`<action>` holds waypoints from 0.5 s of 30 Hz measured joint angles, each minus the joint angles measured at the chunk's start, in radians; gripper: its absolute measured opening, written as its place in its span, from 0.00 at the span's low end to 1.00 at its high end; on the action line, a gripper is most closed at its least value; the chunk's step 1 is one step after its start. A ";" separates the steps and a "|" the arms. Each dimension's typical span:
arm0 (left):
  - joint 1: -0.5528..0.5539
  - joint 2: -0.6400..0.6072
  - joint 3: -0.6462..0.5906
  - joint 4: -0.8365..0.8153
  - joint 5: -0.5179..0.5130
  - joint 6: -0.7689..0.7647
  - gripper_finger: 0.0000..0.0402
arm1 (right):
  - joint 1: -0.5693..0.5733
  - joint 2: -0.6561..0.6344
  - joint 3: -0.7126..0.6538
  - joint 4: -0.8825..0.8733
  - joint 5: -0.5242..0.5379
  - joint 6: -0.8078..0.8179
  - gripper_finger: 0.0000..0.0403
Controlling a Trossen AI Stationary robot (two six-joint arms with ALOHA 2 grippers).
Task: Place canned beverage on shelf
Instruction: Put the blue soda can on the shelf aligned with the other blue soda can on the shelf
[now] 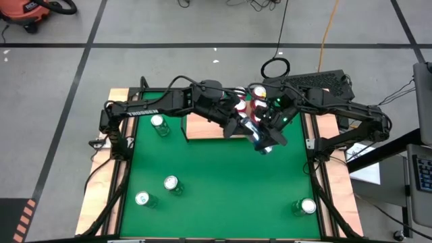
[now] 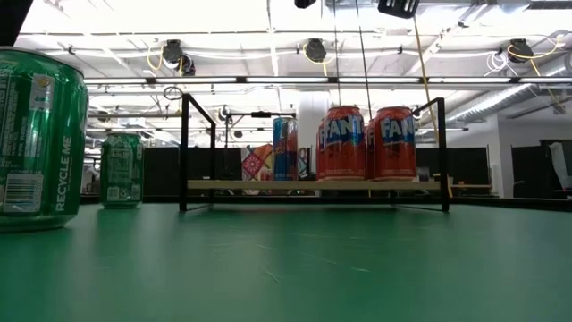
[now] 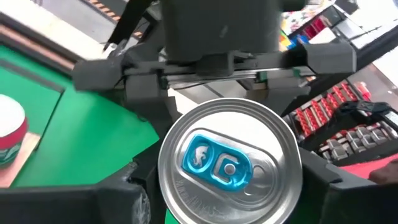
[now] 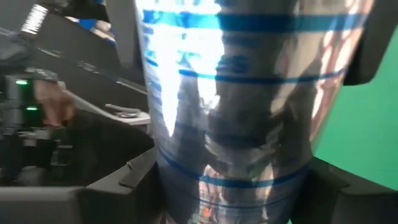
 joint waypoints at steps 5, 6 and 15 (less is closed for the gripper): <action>0.000 0.000 0.000 -0.006 -0.012 -0.025 0.56 | 0.000 0.000 0.001 -0.010 0.048 0.005 0.71; 0.000 0.000 0.000 -0.006 -0.012 -0.030 0.56 | -0.001 0.000 0.001 -0.019 0.053 0.004 0.74; -0.001 -0.011 -0.002 -0.005 -0.058 -0.060 0.56 | -0.030 -0.040 0.001 -0.092 0.076 0.026 0.87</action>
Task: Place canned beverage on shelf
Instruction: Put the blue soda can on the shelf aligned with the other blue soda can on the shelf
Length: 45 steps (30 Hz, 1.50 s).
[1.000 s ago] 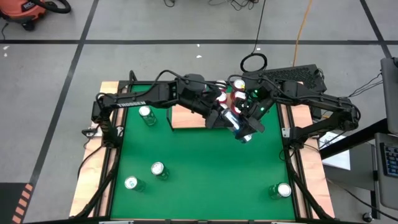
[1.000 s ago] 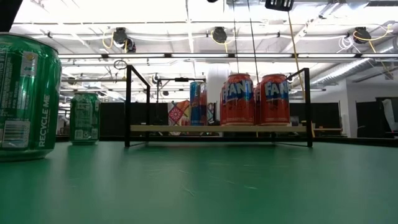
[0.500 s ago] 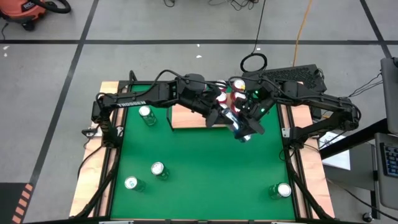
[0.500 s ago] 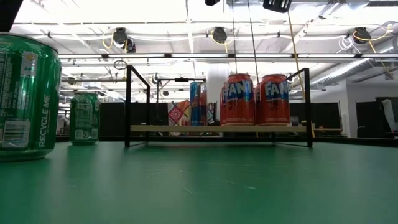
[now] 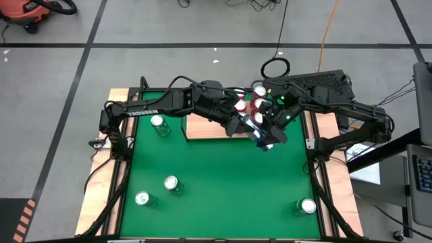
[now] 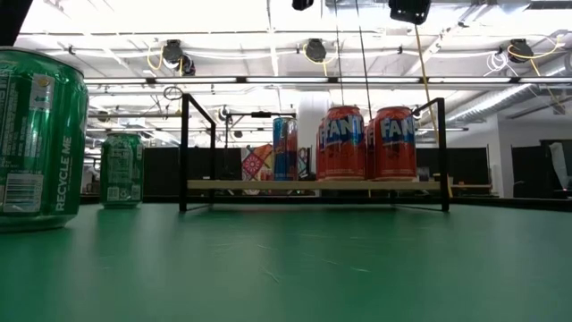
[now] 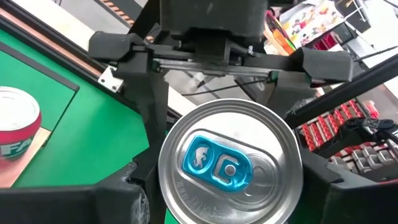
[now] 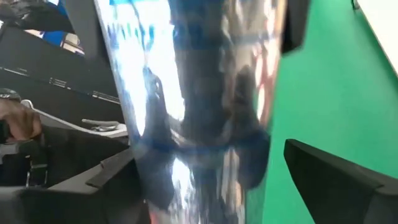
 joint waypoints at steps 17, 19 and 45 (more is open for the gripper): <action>-0.021 -0.065 0.000 -0.018 -0.183 -0.137 0.56 | -0.087 -0.134 0.000 -0.118 0.045 -0.083 0.89; -0.021 -0.083 0.002 -0.037 -0.207 -0.154 0.56 | -0.098 -0.157 -0.003 -0.138 0.072 -0.136 0.89; 0.012 -0.094 0.041 -0.507 -0.585 -0.413 0.56 | -0.101 -0.195 -0.002 -0.211 0.381 -0.295 0.89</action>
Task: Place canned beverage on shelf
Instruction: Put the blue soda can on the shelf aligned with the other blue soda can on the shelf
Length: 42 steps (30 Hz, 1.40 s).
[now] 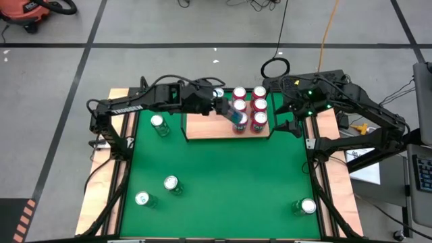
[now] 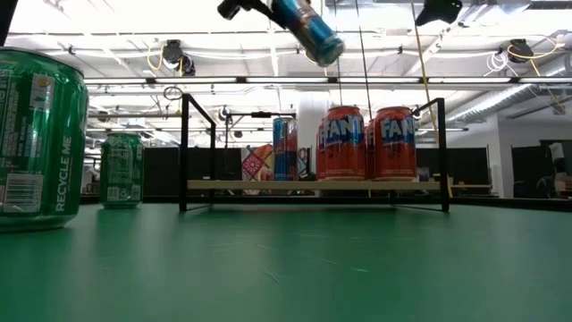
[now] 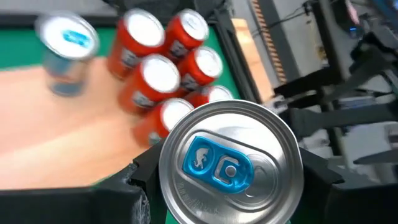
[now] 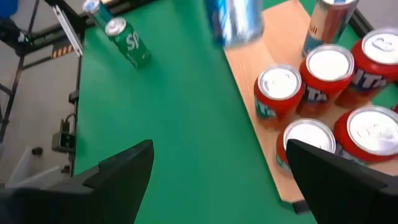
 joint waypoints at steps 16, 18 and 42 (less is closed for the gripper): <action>0.005 0.036 0.111 -0.157 -0.112 0.052 0.56 | 0.000 -0.051 0.000 -0.081 0.105 0.008 0.89; 0.005 0.055 0.111 -0.182 -0.110 0.052 0.56 | 0.000 -0.055 0.000 -0.081 0.105 0.020 0.89; 0.077 0.279 0.110 -0.311 -0.199 0.080 0.56 | 0.000 -0.067 0.000 -0.074 0.114 0.040 0.89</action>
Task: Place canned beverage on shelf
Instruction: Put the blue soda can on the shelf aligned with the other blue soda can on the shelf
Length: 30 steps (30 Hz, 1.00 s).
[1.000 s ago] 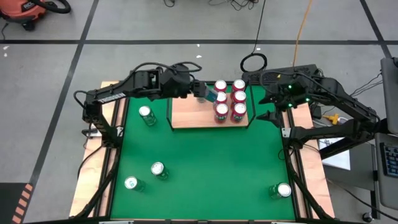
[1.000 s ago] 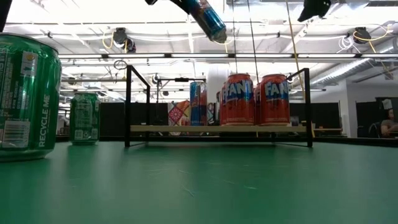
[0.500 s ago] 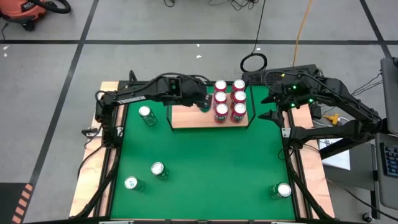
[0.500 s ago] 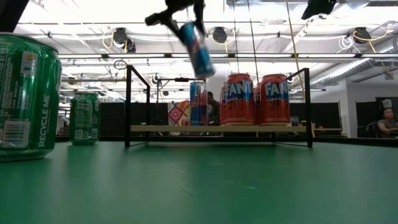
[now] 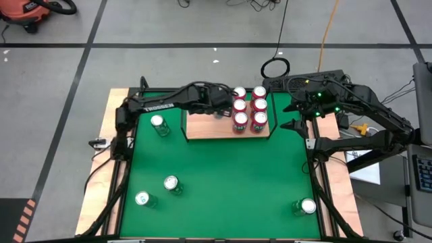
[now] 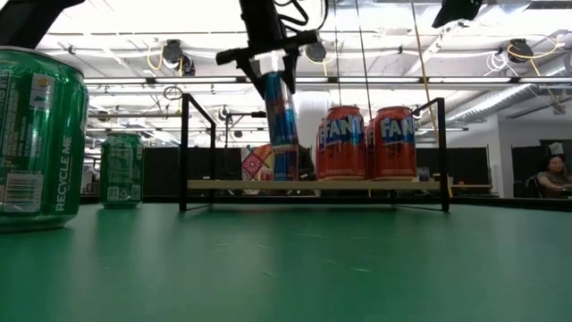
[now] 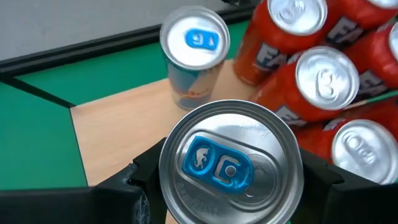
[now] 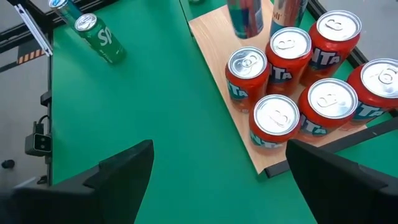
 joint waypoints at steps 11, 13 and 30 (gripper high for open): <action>0.001 0.093 0.000 0.031 0.003 0.007 0.56 | 0.000 0.000 0.000 0.000 0.021 0.000 0.89; 0.001 0.098 -0.001 0.027 0.002 0.007 0.56 | 0.000 0.000 0.000 0.000 0.021 0.000 0.89; 0.010 0.149 -0.001 0.070 -0.031 0.001 0.63 | 0.000 0.000 0.000 0.000 0.021 -0.007 0.89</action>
